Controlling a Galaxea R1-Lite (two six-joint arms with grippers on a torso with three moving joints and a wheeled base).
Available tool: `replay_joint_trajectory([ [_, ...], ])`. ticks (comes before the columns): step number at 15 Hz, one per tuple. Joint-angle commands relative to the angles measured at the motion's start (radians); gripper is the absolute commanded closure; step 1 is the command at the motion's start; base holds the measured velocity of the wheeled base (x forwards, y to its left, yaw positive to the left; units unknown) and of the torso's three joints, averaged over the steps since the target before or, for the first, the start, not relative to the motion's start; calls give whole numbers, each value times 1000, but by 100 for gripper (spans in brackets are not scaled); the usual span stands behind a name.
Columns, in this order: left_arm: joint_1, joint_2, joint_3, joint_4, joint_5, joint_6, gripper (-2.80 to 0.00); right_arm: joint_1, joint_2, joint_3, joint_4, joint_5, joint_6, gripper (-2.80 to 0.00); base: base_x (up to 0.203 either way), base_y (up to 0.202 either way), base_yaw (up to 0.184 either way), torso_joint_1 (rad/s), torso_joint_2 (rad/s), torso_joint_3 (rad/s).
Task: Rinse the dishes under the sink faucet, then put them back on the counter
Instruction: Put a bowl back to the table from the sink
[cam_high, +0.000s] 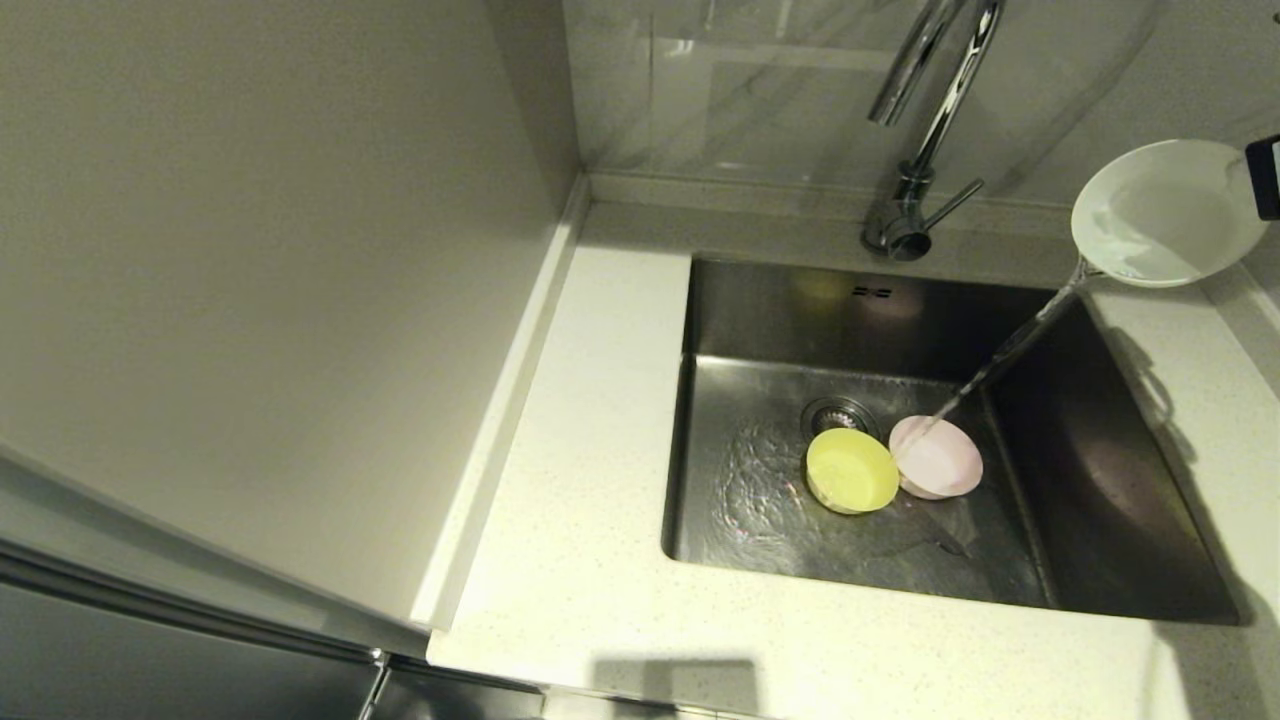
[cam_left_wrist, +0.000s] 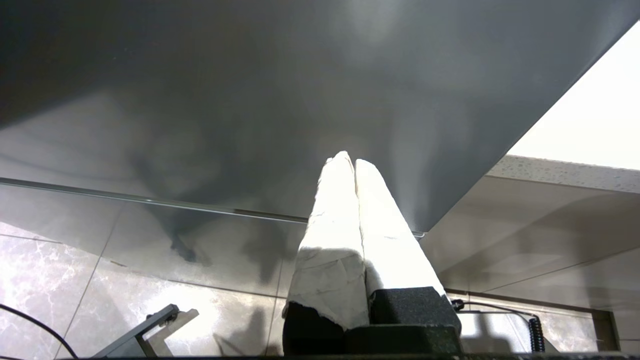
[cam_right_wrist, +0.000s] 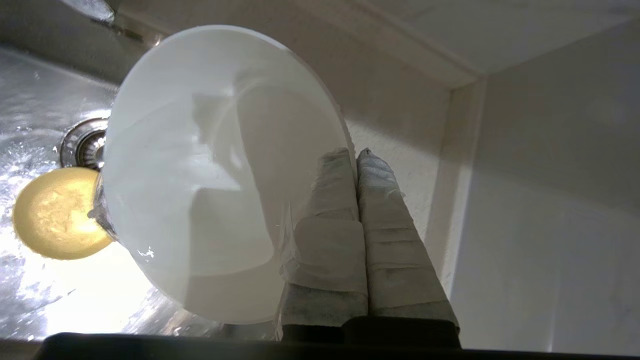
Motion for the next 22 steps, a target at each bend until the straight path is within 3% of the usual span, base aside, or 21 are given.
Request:
replay_joint_trajectory([
  [1, 0, -2, 0, -1, 0, 0, 0, -14, -7, 2, -26, 4, -18, 0, 0, 0, 0, 0, 0, 0],
  [8, 0, -2, 0, -1, 0, 0, 0, -56, -31, 59, -187, 82, -60, 0, 0, 0, 0, 0, 0, 0],
  [14, 0, -2, 0, -1, 0, 0, 0, -87, -95, 195, -415, 143, -85, 0, 0, 0, 0, 0, 0, 0],
  [22, 0, -2, 0, -1, 0, 0, 0, -103, -34, 234, -991, 166, -32, 0, 0, 0, 0, 0, 0, 0],
])
